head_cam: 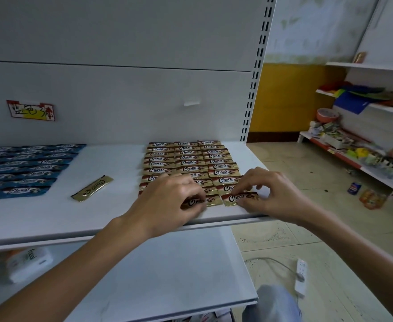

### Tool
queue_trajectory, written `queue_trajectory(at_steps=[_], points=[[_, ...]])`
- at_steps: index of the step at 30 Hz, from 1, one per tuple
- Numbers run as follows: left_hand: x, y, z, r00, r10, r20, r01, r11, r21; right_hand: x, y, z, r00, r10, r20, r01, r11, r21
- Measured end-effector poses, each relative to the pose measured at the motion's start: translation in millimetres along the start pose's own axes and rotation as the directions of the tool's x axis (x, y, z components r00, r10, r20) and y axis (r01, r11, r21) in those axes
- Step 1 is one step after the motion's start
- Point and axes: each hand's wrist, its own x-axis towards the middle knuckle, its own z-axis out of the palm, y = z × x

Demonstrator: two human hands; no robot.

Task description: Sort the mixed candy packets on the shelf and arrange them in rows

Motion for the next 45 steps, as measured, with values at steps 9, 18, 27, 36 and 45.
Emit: queue_trajectory(at_steps=[9,18,27,36,45], points=[[2,-3,1,1.000,-0.003,0.013,0.003,1.000,-0.019,4,0,3,1.000,-0.011,0.004,0.011,1.000,0.015],[0,-5,1,1.000,-0.002,0.020,0.003,0.999,-0.048,4,-3,2,1.000,-0.004,0.014,0.003,0.999,0.041],[-13,-17,-11,0.997,-0.069,-0.029,0.066,0.992,-0.104,3,0,2,1.000,-0.013,0.019,0.013,0.999,0.035],[-48,-74,-59,0.922,-0.374,-0.096,0.379,0.925,0.031,48,-45,30,0.989,-0.146,-0.025,0.146,0.989,0.002],[-84,-94,-75,0.813,-0.580,-0.050,0.580,0.815,-0.019,110,-105,102,0.909,-0.383,0.164,0.395,0.918,-0.045]])
